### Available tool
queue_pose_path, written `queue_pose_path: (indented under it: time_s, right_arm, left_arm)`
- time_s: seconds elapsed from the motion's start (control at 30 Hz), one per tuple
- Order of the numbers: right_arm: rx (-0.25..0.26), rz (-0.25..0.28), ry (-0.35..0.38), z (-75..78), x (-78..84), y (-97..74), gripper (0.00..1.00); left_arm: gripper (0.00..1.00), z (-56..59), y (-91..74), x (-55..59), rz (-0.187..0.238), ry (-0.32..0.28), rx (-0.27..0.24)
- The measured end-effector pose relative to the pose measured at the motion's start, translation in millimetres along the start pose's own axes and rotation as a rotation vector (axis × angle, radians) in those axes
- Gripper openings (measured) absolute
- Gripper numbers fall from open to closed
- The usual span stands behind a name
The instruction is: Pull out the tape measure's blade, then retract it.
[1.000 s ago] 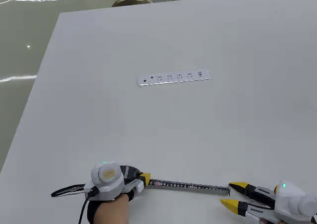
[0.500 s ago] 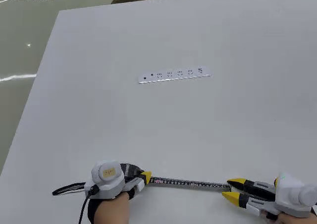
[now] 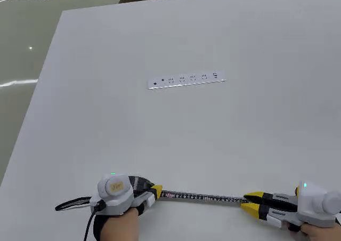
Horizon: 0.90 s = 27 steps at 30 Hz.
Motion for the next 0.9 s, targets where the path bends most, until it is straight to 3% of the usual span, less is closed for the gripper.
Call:
queue_pose_path:
  time_s: [0.2,0.3,0.4,0.63,0.9]
  right_arm:
    - [-0.001,0.002,-0.037,-0.6,2.5,-0.7,0.15]
    - [0.006,0.000,-0.109,-2.8,3.6,-0.7,0.14]
    - [0.030,-0.006,-0.243,-5.6,4.2,-0.6,0.13]
    - [0.066,-0.005,-0.357,-10.9,7.5,0.5,0.12]
    - [0.078,0.008,-0.333,-9.5,6.6,0.2,0.12]
  left_arm:
    - [0.74,0.2,-0.1,0.1,-0.001,0.000,0.000]
    - [0.74,-0.2,0.4,0.3,0.000,0.001,0.000]
    - [0.74,0.6,-1.1,-0.2,0.000,0.002,-0.001]
    - [0.74,0.6,0.1,0.4,0.003,0.009,-0.007]
    - [0.74,1.2,0.1,-0.2,-0.011,0.010,-0.011]
Point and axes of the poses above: the centre of the closed fingertips' face, and the gripper's own axes: y roughly forward along the fingers, z roughly to its right, x roughly out of its underside, the point moved 10 cm from there along -y, roughly backward along the fingers, and after that the axes turned 5 degrees about -x, right-handed, at the moved point
